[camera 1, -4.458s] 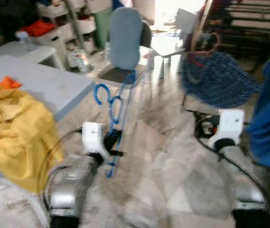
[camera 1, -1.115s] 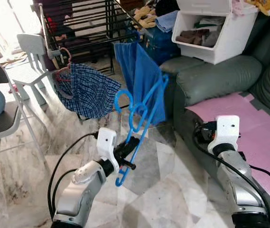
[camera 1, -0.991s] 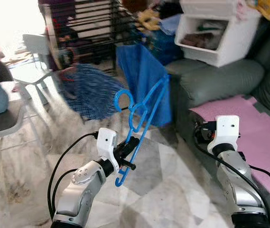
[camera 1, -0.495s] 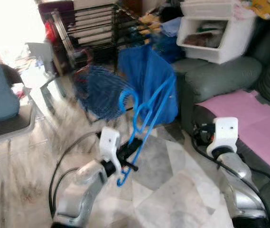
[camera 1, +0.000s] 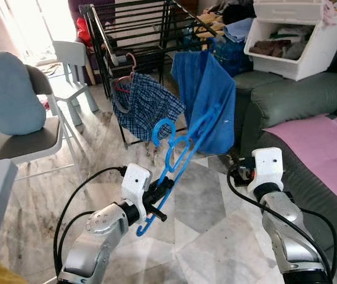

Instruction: Hang hanger

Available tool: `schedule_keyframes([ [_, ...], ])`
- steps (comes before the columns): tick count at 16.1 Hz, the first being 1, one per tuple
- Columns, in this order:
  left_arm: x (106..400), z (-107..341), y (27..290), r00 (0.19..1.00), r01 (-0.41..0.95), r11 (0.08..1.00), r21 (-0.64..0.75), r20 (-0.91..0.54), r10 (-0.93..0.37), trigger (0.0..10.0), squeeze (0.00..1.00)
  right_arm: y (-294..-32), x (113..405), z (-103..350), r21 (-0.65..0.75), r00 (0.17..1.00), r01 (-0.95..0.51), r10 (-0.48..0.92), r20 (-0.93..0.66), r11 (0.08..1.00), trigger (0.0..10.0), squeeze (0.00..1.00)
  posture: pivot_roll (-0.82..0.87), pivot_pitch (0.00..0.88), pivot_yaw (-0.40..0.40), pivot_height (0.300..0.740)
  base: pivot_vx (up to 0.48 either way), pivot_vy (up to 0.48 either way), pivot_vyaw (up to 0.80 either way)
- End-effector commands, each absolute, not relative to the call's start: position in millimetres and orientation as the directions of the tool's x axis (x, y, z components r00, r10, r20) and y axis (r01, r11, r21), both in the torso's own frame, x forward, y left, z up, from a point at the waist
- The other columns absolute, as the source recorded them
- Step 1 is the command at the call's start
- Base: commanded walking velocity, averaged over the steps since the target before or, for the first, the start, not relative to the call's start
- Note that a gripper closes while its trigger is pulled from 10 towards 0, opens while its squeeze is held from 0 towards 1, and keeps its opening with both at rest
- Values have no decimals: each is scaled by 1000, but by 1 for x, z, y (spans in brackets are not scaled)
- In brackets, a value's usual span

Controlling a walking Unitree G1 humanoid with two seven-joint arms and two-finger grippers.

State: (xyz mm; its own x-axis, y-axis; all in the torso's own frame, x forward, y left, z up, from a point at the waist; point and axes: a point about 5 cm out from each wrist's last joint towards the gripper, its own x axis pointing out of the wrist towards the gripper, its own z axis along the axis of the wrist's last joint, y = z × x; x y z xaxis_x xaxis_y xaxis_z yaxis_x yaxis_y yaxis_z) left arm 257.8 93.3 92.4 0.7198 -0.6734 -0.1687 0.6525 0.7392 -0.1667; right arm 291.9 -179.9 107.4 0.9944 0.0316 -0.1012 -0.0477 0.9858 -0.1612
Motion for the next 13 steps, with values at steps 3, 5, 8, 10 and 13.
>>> schedule_keyframes([
  [3, 267, 100, 98, 707, 687, 723, -72, -163, -688, 10000, 0, -172, 297, 116, -197, 993, -111, 102, -58, 974, 10000, 0, -141, 0, 61, 740, 0, 0, 0],
  [5, 269, 98, 100, 713, 679, 731, -61, -182, -678, 10000, 0, -171, 297, 116, -245, 991, -131, 117, -69, 961, 10000, 0, -142, 0, 63, 740, 0, 0, 0],
  [8, 270, 93, 100, 700, 698, 716, 5, -218, -681, 10000, 0, -169, 297, 118, -269, 985, -169, 156, -68, 948, 10000, 0, -147, 0, 69, 740, 0, 0, 0],
  [10, 274, 83, 106, 690, 710, 698, 95, -294, -662, 10000, 0, -173, 295, 118, -289, 980, -197, 183, -74, 937, 10000, 0, -151, 0, 70, 740, 0, 0, 0],
  [13, 284, 82, 111, 694, 710, 688, 153, -318, -646, 10000, 0, -179, 296, 109, -316, 971, -223, 183, -152, 922, 10000, 0, -162, 0, 73, 740, 0, 0, 0],
])
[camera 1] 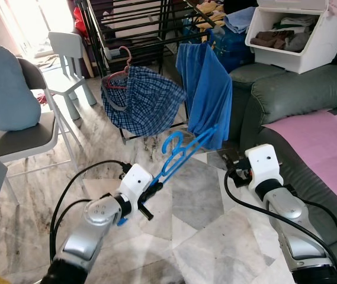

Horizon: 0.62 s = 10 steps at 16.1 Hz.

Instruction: Hang hanger

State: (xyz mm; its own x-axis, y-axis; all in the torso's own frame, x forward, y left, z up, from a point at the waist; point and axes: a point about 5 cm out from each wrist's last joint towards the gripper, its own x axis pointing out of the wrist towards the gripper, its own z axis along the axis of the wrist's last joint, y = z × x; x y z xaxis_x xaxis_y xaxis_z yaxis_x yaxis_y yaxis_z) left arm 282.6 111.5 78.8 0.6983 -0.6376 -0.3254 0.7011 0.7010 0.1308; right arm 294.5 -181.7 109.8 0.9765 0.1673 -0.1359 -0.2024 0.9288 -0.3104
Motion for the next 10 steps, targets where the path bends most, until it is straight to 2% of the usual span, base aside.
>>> schedule_keyframes([
  [1, 286, 81, 110, 692, 712, 684, 161, -325, -644, 10000, 0, -178, 294, 104, -327, 962, -252, 200, -184, 911, 10000, 0, -162, 0, 73, 740, 0, 0, 0],
  [4, 286, 76, 107, 671, 733, 657, 178, -346, -656, 10000, 0, -183, 296, 100, -330, 953, -272, 205, -222, 904, 10000, 0, -166, 0, 77, 740, 0, 0, 0],
  [8, 294, 75, 115, 674, 734, 634, 244, -374, -637, 10000, 0, -192, 296, 101, -326, 921, -360, 275, -277, 874, 10000, 0, -168, 0, 79, 740, 0, 0, 0],
  [10, 303, 76, 119, 660, 750, 582, 314, -413, -628, 10000, 0, -197, 291, 104, -360, 846, -521, 413, -337, 774, 10000, 0, -168, 0, 74, 740, 0, 0, 0],
])
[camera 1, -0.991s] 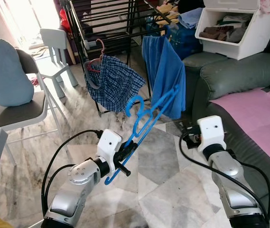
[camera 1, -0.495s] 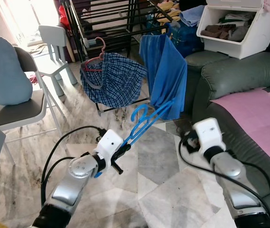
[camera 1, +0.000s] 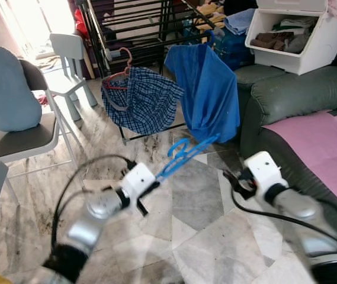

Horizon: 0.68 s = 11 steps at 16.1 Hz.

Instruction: Hang hanger

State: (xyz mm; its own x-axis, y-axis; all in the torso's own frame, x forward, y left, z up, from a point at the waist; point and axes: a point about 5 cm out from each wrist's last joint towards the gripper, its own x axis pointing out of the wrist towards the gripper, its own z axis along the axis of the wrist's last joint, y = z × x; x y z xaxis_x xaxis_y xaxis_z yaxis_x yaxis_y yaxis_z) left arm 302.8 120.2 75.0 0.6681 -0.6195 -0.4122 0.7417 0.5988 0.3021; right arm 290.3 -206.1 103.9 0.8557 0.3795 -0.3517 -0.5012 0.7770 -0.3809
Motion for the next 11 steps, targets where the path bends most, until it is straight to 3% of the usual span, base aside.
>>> schedule_keyframes([
  [1, 305, 77, 116, 636, 772, 539, 337, -429, -642, 10000, 0, -196, 289, 109, -379, 798, -598, 480, -363, 707, 10000, 0, -174, 0, 76, 740, 0, 0, 0],
  [2, 306, 76, 113, 609, 792, 466, 395, -453, -651, 10000, 0, -193, 286, 117, -365, 732, -680, 568, -376, 636, 10000, 0, -176, 0, 78, 740, 0, 0, 0],
  [3, 306, 76, 113, 607, 792, 457, 404, -455, -651, 10000, 0, -193, 286, 119, -366, 722, -691, 580, -377, 623, 10000, 0, -176, 0, 78, 740, 0, 0, 0],
  [5, 305, 73, 115, 563, 818, 368, 443, -485, -669, 10000, 0, -195, 283, 131, -410, 639, -767, 642, -423, 494, 10000, 0, -180, 0, 83, 740, 0, 0, 0],
  [11, 296, 69, 121, 485, 855, 269, 443, -500, -718, 10000, 0, -218, 286, 135, -501, 540, -827, 608, -581, 256, 10000, 0, -172, 0, 81, 740, 0, 0, 0],
])
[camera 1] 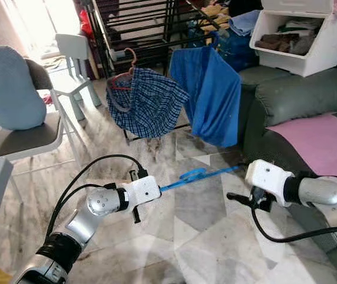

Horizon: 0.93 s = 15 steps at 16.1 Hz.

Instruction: Hang hanger

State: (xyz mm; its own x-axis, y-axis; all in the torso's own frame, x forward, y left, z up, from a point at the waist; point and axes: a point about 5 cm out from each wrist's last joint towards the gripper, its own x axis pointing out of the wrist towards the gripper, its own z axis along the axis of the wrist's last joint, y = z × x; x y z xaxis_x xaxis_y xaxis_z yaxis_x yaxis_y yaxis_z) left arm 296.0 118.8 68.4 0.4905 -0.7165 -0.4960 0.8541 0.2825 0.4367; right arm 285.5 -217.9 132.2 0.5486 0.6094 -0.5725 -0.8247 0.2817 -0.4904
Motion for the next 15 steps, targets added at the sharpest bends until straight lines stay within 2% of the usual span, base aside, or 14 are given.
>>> schedule_keyframes([
  [1, 294, 72, 118, 476, 856, 267, 442, -474, -741, 10000, 0, -220, 288, 132, -503, 526, -834, 604, -599, 227, 10000, 0, -162, 0, 78, 740, 0, 0, 0],
  [4, 293, 77, 117, 454, 860, 252, 444, -440, -775, 10000, 0, -221, 290, 131, -501, 501, -845, 607, -617, 189, 10000, 0, -158, 0, 75, 740, 0, 0, 0],
  [6, 284, 77, 119, 383, 892, 198, 407, -444, -810, 10000, 0, -218, 297, 136, -576, 536, -802, 612, -581, 156, 10000, 0, -156, 0, 73, 740, 0, 0, 0],
  [9, 279, 76, 118, 355, 899, 175, 401, -437, -826, 10000, 0, -216, 301, 136, -629, 552, -769, 622, -556, 120, 10000, 0, -155, 0, 71, 740, 0, 0, 0],
  [12, 277, 76, 118, 347, 901, 165, 402, -437, -830, 10000, 0, -214, 302, 134, -613, 545, -777, 638, -544, 141, 10000, 0, -157, 0, 72, 740, 0, 0, 0],
  [13, 277, 77, 117, 344, 901, 165, 401, -430, -835, 10000, 0, -215, 301, 129, -589, 526, -795, 645, -554, 142, 6941, 0, -156, 0, 71, 740, 0, 0, 0],
  [14, 277, 79, 115, 344, 900, 167, 402, -420, -840, 10000, 0, -214, 300, 125, -569, 511, -809, 655, -556, 148, 0, 0, -155, 0, 72, 740, 0, 0, 0],
  [15, 277, 79, 115, 344, 900, 167, 402, -420, -840, 10000, 0, -214, 300, 125, -569, 511, -809, 655, -556, 148, 0, 0, -155, 0, 72, 740, 0, 0, 0],
])
